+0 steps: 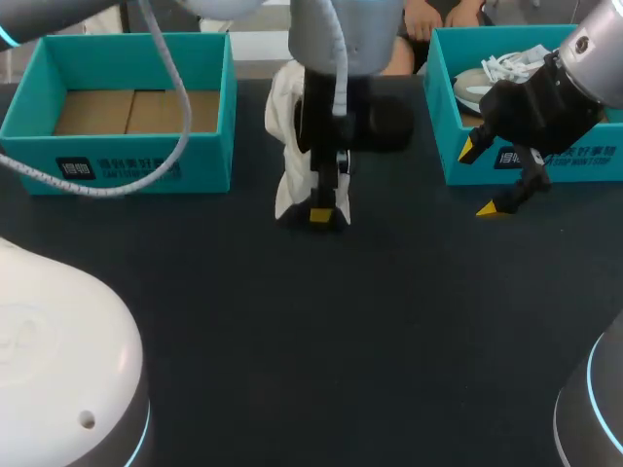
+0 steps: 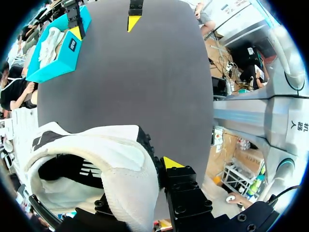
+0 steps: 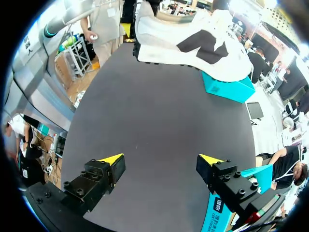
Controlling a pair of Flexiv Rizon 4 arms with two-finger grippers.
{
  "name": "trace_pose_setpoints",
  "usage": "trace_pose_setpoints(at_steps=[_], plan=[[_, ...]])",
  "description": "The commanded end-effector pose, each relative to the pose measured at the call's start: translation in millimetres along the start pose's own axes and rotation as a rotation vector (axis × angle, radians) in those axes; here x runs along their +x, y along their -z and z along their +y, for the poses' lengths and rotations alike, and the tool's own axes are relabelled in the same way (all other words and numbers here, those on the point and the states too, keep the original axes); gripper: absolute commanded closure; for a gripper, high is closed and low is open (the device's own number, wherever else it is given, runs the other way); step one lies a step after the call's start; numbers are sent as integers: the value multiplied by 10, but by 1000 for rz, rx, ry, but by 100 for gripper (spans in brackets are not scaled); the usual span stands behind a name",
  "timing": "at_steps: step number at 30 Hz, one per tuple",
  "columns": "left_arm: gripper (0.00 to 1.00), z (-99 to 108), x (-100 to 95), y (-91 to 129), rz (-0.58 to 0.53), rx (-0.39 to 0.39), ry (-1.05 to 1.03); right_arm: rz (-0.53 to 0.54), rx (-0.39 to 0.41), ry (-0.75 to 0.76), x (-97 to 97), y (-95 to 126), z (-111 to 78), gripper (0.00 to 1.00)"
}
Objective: Take the shoe out of the shoebox, open the shoe tongue, remove and reinsert the insole, then place the shoe into the shoebox
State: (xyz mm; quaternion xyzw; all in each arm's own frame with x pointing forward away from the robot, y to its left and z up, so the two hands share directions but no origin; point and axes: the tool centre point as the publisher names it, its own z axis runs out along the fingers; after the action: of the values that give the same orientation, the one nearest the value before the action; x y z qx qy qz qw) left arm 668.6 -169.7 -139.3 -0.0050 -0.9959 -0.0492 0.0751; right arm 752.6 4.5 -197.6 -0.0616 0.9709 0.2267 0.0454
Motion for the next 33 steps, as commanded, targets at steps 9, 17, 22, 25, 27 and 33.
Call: trace_pose_setpoints(at_steps=[9, 17, 22, 25, 27, 33], plan=[[100, 12, 2, 81, -2, 0, 0, 1, 3, -1, -6, -8, 5, 0], [100, 487, -353, 220, -38, 70, -30, 1, 3, -1, -6, -8, 5, 0], [100, 774, -572, 237, -33, 71, -72, 1, 3, -1, -6, -8, 5, 0], [100, 982, -697, 236, -20, 87, -114, 1, 3, -1, -6, -8, 5, 0], [100, 1133, -791, 236, -9, 103, -153, 1, 3, -1, -6, -8, 5, 0], [100, 1604, -1102, 204, 2, 63, -245, 1, 3, -1, -6, -8, 5, 0]])
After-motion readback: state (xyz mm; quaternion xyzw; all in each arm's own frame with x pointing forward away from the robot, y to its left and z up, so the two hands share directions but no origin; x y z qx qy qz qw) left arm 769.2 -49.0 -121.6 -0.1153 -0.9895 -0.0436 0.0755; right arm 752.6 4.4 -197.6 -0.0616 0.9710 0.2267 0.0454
